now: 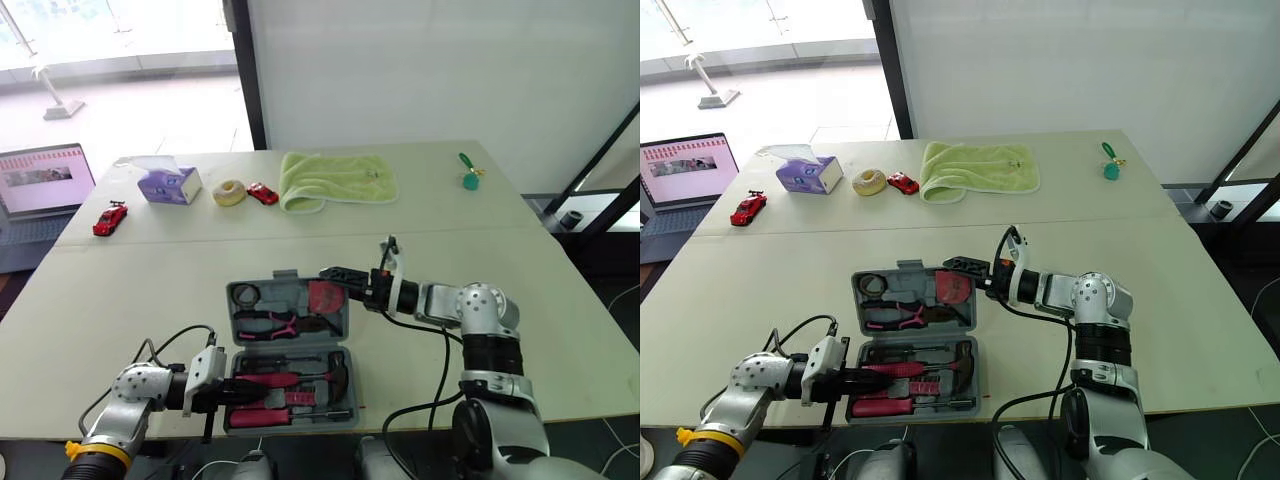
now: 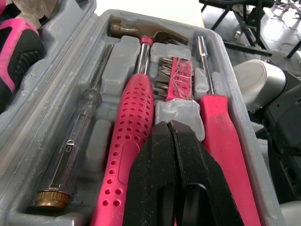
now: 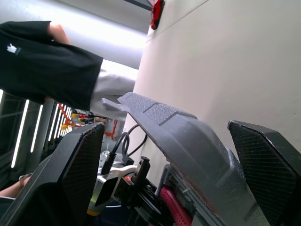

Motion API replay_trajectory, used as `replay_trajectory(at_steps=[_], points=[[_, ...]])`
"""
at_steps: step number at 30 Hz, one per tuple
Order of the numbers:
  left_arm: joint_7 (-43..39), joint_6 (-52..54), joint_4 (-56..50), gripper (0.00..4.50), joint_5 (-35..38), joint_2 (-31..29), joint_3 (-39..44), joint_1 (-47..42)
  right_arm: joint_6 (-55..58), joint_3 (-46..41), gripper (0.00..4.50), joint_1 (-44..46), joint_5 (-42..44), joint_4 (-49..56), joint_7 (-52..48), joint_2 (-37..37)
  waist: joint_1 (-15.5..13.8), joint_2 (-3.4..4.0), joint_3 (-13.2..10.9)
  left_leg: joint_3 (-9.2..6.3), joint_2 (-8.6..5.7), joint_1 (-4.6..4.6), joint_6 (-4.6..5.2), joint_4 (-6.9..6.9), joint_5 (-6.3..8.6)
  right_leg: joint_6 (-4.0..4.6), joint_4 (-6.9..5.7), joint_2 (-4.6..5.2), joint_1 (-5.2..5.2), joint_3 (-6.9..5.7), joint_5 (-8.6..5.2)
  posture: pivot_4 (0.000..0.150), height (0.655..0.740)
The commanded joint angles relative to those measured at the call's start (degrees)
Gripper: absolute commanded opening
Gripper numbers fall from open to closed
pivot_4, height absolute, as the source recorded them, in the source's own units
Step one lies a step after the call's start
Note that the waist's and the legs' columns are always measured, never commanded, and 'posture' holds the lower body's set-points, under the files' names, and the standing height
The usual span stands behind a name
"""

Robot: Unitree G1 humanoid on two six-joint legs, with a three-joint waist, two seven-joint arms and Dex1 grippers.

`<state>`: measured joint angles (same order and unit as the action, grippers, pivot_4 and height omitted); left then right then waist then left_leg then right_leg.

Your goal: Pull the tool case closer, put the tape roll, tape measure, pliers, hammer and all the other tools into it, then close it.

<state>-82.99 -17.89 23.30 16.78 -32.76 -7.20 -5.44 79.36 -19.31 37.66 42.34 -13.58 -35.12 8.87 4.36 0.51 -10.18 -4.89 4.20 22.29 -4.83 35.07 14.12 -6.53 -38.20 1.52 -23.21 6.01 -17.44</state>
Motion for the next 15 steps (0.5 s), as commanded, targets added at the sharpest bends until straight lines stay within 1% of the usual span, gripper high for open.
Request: replay_trajectory(at_steps=[1, 7, 11, 13, 15], points=[[0.35, 2.27, -1.85, 0.00, -0.98, -1.99, -0.26, 1.68, 0.83, -0.25, 4.46, 0.01, 3.24, 2.52, -0.48, -0.19, 0.01, -0.02, -0.01, 0.00, 0.00, 0.00, 0.00, 0.00, 0.00, 0.00, 0.00, 0.00, 0.00, 0.00, 0.00, 0.150, 0.7400], [2.83, 13.41, -15.86, 0.00, 6.06, -6.54, 4.31, 5.28, 1.53, -0.44, 4.46, -0.01, 4.90, 3.83, 0.11, -0.31, 0.35, -0.07, -0.07, -0.01, 0.02, 0.14, 0.02, -0.02, 0.01, 0.00, 0.00, -0.01, -0.16, 0.01, 0.00, 0.150, 0.7400], [4.81, 25.79, -26.63, 0.00, 15.01, -11.55, 11.10, 8.69, 2.86, 0.31, 4.46, -0.70, 6.42, 6.63, -0.30, -0.12, 0.33, -0.31, -0.22, -0.01, 0.02, 0.15, 0.02, -0.01, 0.01, 0.00, -0.01, -0.01, -0.17, 0.01, 0.00, 0.150, 0.7400], [4.74, 32.08, -29.39, 0.00, 19.45, -14.85, 15.19, 10.55, 4.79, 0.29, 4.46, -1.38, 8.19, 9.52, -0.24, -0.09, 0.52, -0.32, -0.26, -0.01, 0.05, 0.16, 0.02, -0.02, 0.01, 0.01, 0.00, -0.02, -0.20, 0.01, -0.01, 0.150, 0.7400], [3.68, 35.64, -29.02, 0.00, 21.53, -17.81, 18.45, 12.09, 7.65, 0.18, 4.46, -2.74, 10.60, 14.35, 0.33, -0.27, 0.69, -0.32, -0.30, 0.01, 0.05, 0.18, 0.03, -0.04, 0.02, 0.00, 0.01, -0.01, -0.22, 0.02, -0.02, 0.150, 0.7400]])
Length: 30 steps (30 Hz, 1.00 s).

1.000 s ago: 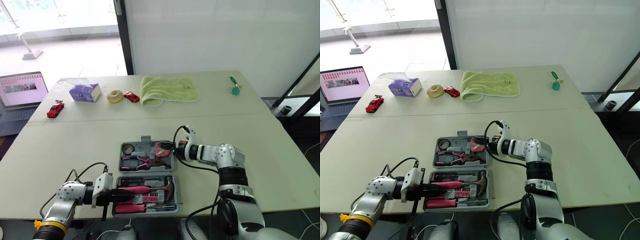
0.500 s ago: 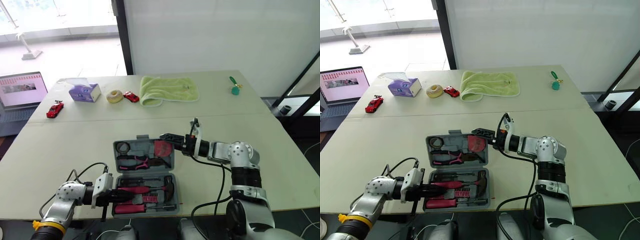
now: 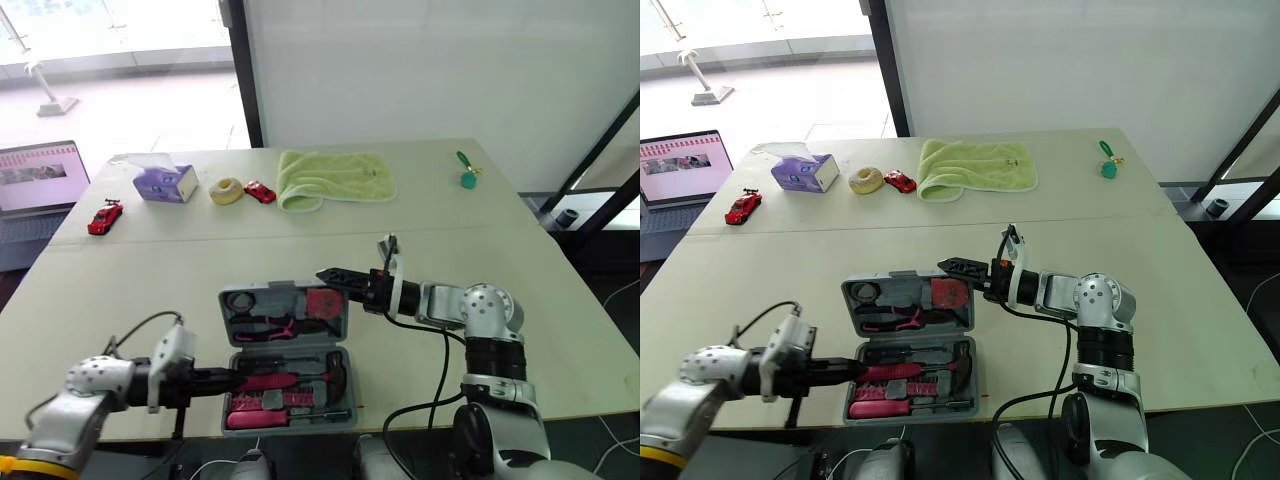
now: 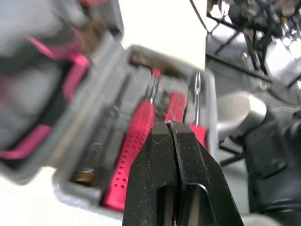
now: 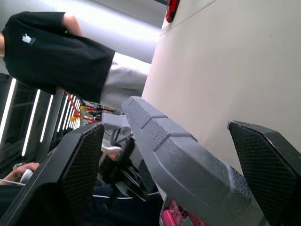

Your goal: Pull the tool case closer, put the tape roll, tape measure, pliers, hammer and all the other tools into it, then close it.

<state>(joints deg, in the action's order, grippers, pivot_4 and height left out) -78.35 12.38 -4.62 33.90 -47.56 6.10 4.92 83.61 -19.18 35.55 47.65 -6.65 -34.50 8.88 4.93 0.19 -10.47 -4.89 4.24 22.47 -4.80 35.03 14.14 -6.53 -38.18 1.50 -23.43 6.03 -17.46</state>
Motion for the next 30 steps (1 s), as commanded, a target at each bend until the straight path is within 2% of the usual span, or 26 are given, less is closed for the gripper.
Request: replay_trajectory(at_steps=[1, 4, 8, 11, 14, 17, 18, 20, 26, 30], points=[[-1.96, 6.38, -0.40, 0.00, 4.80, -4.41, 6.44, 2.52, 5.28, -0.34, 4.46, -1.45, 6.85, 10.27, 0.10, -0.48, 0.41, 0.02, -0.02, 0.00, 0.00, 0.01, 0.01, -0.01, 0.00, 0.00, 0.00, 0.00, -0.01, -0.01, 0.00, 0.150, 0.7400], [-5.39, 7.98, 0.84, 0.00, 5.10, -7.83, 9.20, 5.30, 8.73, -0.57, 4.46, -5.04, 12.70, 18.35, 2.60, -0.24, 0.69, -0.01, -0.03, 0.00, 0.00, 0.02, 0.04, -0.04, 0.02, 0.00, 0.04, 0.00, -0.02, 0.00, -0.02, 0.150, 0.7400], [-8.84, 7.59, 3.59, 0.00, 4.60, -11.57, 13.15, 6.36, 8.89, 1.11, 4.46, -15.12, 29.60, 35.21, 11.30, 5.86, 0.29, -0.13, -0.12, 0.01, 0.00, 0.04, 0.04, -0.14, 0.04, 0.22, 0.11, 0.03, -0.04, -0.02, -0.16, 0.150, 0.7400], [-7.80, 9.35, 3.16, 0.00, 5.91, -11.96, 14.39, 3.72, 7.24, -0.98, 4.46, -16.16, 30.03, 44.73, 17.26, 13.81, 0.13, -0.24, -0.32, 0.06, 0.00, 0.09, 0.04, -0.08, 0.04, 0.28, 0.13, 0.06, -0.09, 0.00, -0.20, 0.150, 0.7400], [-8.12, 10.55, 2.17, 0.00, 5.77, -11.70, 15.01, 3.50, 4.88, -0.63, 4.46, -17.18, 29.50, 47.68, 20.18, 20.94, 0.36, -0.64, -0.34, 0.12, 0.00, 0.04, 0.03, 0.01, 0.04, 0.37, 0.16, 0.05, -0.08, 0.05, -0.19, 0.150, 0.7400], [-5.36, 9.41, 1.09, 0.00, 4.43, -9.95, 15.31, 3.16, -6.01, 5.12, 4.46, -21.56, 13.66, 57.87, 13.08, 38.08, 0.39, -0.57, -0.49, 0.17, 0.01, 0.12, 0.03, -0.07, 0.04, 0.40, 0.16, 0.05, -0.21, 0.08, -0.22, 0.150, 0.7400], [-4.97, 9.63, 1.11, 0.00, 4.53, -9.63, 15.30, 2.93, -12.81, 6.60, 4.46, -26.02, 6.67, 59.35, 9.35, 43.23, 0.09, -0.58, -0.48, 0.20, 0.01, 0.22, 0.03, -0.08, 0.04, 0.38, 0.19, 0.06, -0.30, 0.10, -0.25, 0.150, 0.7400], [-4.66, 9.19, 1.62, 0.00, 4.16, -9.19, 15.18, 2.56, -24.95, 7.31, 4.46, -34.04, -2.70, 58.86, 3.28, 48.11, -0.78, -0.91, -0.43, 0.19, 0.01, 0.39, 0.09, -0.07, 0.08, 0.24, 0.20, 0.04, -0.45, 0.07, -0.28, 0.150, 0.7400], [-3.18, 5.97, 4.24, 0.00, 1.52, -7.55, 15.17, 1.38, -48.93, 6.32, 4.46, -47.58, -18.76, 50.95, -6.99, 48.99, -1.17, -1.10, -0.50, 0.17, 0.01, 0.60, 0.29, 0.16, 0.19, 0.08, 0.21, 0.04, -0.50, 0.05, -0.21, 0.150, 0.7400], [-2.37, 4.21, 5.64, 0.00, 0.26, -7.03, 15.46, 1.31, -54.28, 7.10, 4.46, -48.81, -21.72, 48.43, -8.69, 46.97, -1.07, -1.15, -0.52, 0.19, 0.01, 0.58, 0.20, 0.27, 0.14, 0.38, 0.18, 0.05, -0.46, 0.06, -0.19, 0.150, 0.7400]])
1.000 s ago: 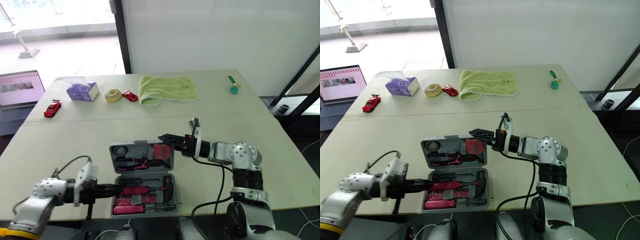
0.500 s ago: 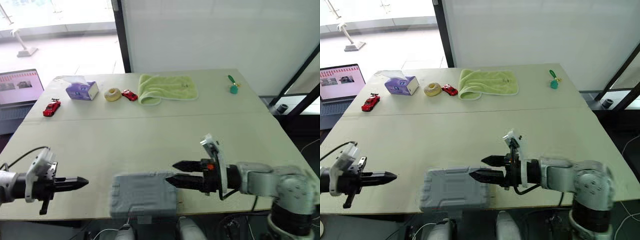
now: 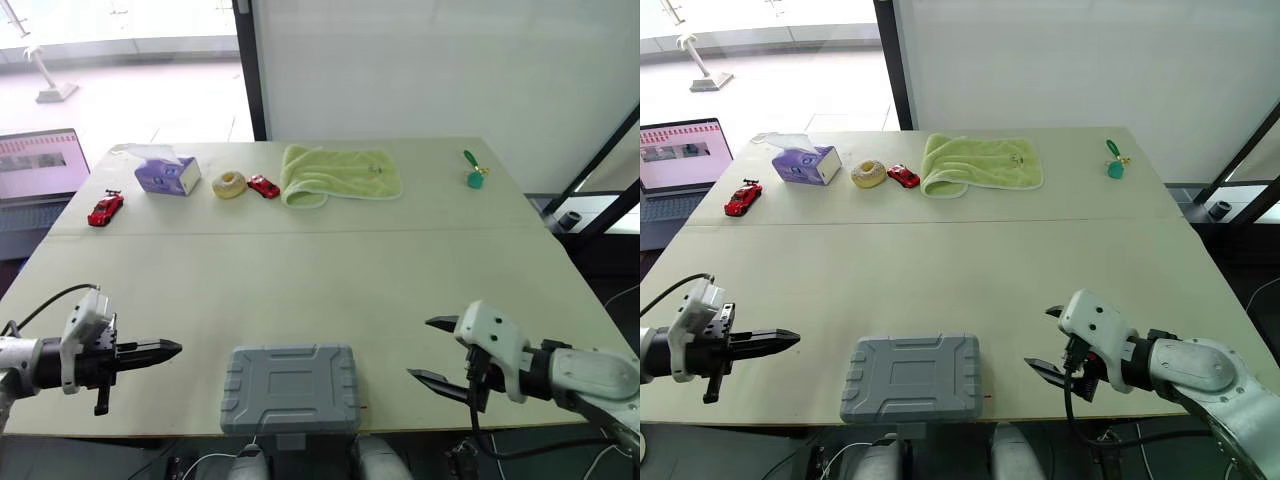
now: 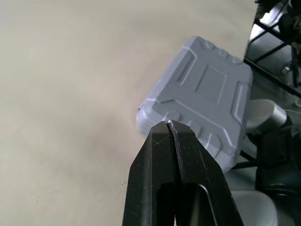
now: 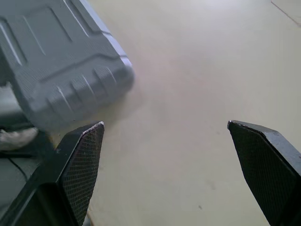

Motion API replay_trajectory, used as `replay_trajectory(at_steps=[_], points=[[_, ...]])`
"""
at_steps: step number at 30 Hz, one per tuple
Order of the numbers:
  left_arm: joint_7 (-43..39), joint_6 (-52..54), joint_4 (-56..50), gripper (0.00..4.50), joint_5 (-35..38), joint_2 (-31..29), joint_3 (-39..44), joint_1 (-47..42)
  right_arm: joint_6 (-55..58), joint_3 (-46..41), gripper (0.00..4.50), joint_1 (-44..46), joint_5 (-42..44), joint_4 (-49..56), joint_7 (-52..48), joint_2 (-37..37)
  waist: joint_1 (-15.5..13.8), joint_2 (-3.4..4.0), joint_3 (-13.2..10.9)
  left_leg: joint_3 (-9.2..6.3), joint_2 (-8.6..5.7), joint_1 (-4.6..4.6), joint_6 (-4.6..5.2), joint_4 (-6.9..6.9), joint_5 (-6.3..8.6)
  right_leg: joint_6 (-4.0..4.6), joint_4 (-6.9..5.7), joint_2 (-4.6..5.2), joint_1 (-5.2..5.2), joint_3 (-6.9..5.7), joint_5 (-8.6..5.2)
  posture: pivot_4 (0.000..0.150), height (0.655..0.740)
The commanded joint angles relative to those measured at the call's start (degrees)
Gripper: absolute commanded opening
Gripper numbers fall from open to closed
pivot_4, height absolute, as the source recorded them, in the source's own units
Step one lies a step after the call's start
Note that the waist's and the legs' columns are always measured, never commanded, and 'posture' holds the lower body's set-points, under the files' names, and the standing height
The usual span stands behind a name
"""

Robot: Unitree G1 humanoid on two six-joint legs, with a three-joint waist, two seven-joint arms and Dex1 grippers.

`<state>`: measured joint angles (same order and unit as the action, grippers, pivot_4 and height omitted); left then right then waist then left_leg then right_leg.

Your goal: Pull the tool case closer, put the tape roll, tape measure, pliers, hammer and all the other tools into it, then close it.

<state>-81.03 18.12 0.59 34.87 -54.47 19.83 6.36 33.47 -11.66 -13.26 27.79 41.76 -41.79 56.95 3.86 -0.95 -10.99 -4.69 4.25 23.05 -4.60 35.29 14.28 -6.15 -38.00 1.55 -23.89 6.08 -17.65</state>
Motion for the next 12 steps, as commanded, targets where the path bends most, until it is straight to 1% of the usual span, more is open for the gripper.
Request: replay_trajectory(at_steps=[1, 5, 8, 12], points=[[0.25, -1.91, 0.84, 0.00, -0.95, -0.05, 1.86, 0.04, -4.69, -0.25, 4.46, 0.03, -2.22, -0.34, -1.76, -1.36, -0.01, -0.01, 0.00, -0.01, 0.00, -0.04, -0.01, 0.00, -0.01, 0.02, -0.02, -0.01, 0.02, 0.00, 0.03, 0.150, 0.7400], [-0.14, -3.44, 2.17, 0.00, -1.30, 0.13, 2.25, 0.67, -5.98, 0.51, 4.46, 0.22, -3.65, -1.50, -3.10, -2.00, -0.06, -0.03, -0.02, -0.01, 0.00, -0.46, -0.02, -0.04, -0.01, 0.02, -0.01, -0.01, 0.43, 0.00, -0.01, 0.150, 0.7400], [0.13, -3.83, 3.14, 0.00, -1.66, -0.03, 2.28, 1.06, -5.99, 0.82, 4.46, 0.42, -3.75, -1.36, -3.78, -2.30, -0.08, -0.04, -0.02, 0.00, 0.00, -0.47, -0.02, -0.06, -0.01, 0.00, 0.00, 0.00, 0.45, 0.01, -0.01, 0.150, 0.7400], [-0.34, -8.75, 6.07, 0.00, -3.89, 0.13, 2.08, 0.84, -6.04, 1.13, 4.46, 0.56, -4.37, -1.81, -4.24, -2.75, -0.11, -0.04, -0.02, -0.01, 0.00, -0.54, -0.02, -0.05, -0.01, 0.00, 0.00, 0.00, 0.51, 0.01, 0.00, 0.150, 0.7400]])
